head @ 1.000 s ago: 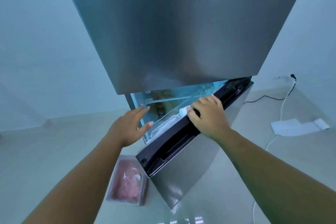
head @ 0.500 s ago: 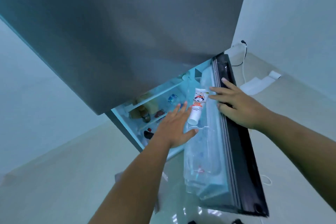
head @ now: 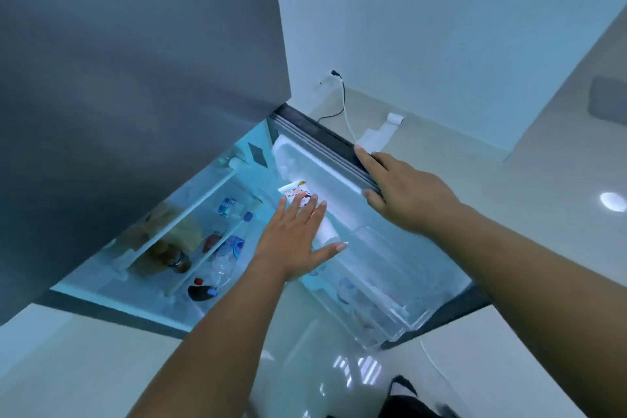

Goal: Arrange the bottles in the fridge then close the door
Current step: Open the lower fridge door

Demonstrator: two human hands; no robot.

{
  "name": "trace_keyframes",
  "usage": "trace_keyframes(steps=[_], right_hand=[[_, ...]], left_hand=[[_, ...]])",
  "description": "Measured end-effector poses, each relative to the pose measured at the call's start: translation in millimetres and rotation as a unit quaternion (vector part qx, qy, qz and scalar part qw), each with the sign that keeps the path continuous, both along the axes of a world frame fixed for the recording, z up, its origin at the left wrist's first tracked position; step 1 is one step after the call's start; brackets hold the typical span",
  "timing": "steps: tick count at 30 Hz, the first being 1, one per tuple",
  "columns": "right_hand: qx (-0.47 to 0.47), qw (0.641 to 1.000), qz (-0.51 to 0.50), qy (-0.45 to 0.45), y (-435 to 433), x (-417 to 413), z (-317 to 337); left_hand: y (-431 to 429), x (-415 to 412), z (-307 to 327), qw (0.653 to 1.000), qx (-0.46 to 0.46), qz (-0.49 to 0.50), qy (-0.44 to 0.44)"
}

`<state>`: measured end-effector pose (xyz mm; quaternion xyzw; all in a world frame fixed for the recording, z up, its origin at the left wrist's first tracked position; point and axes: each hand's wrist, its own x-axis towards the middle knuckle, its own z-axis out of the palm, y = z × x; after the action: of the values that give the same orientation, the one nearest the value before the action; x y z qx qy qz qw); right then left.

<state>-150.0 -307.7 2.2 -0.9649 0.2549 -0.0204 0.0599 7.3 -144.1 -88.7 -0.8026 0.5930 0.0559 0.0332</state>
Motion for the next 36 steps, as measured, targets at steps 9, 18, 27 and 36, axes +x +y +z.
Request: trace_keyframes(steps=[9, 18, 27, 36], right_hand=[[-0.172, 0.978, -0.119, -0.016, -61, -31, -14], [-0.180, 0.981, -0.063, -0.016, -134, -22, -14], [-0.174, 0.984, -0.018, -0.030, -166, -13, -13], [-0.171, 0.984, 0.001, -0.049, -182, -10, -14]], left_hand=[[-59, -38, 1, 0.999, 0.009, 0.040, -0.011], [-112, -67, -3, 0.989, 0.012, 0.144, -0.016], [-135, -77, 0, 0.980, 0.022, 0.195, 0.002], [-148, -82, 5, 0.974, 0.033, 0.223, 0.017]])
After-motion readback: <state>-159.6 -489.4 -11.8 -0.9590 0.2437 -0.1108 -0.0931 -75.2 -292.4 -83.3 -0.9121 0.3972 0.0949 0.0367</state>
